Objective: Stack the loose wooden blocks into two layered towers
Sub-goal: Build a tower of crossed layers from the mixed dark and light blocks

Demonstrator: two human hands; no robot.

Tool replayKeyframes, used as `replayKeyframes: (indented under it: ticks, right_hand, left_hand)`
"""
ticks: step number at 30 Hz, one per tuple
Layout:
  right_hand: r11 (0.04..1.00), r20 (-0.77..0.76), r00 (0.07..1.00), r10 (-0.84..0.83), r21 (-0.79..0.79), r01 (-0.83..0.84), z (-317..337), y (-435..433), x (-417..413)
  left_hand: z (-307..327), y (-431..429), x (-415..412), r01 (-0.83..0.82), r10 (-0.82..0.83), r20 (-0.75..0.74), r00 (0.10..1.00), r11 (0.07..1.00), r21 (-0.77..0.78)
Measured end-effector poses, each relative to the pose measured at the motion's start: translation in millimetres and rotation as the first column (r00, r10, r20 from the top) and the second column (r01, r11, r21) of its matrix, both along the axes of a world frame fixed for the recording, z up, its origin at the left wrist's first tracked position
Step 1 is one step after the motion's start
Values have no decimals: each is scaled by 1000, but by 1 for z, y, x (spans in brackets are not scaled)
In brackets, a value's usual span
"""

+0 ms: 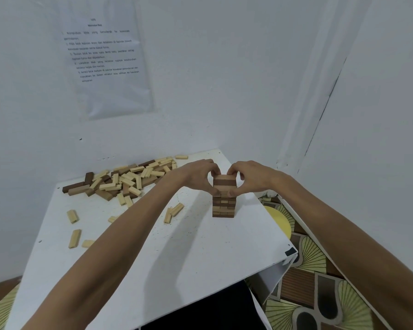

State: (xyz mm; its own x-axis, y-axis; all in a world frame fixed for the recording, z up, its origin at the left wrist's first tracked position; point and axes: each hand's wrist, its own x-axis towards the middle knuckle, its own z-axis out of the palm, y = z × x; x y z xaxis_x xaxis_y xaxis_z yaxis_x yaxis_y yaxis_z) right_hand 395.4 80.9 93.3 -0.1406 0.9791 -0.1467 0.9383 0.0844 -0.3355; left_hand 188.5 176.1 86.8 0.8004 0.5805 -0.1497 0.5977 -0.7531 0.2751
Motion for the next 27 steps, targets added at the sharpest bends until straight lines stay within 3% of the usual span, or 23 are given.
replayKeyframes:
  ticks: [13, 27]
  right_hand:
    - [995, -30, 999, -27, -100, 23, 0, -5, -1]
    - [984, 25, 994, 102, 143, -104, 15, -2, -54]
  left_hand:
    - [6, -7, -13, -32, 35, 36, 999, 995, -96]
    - [11, -18, -95, -146, 154, 92, 984, 985, -95]
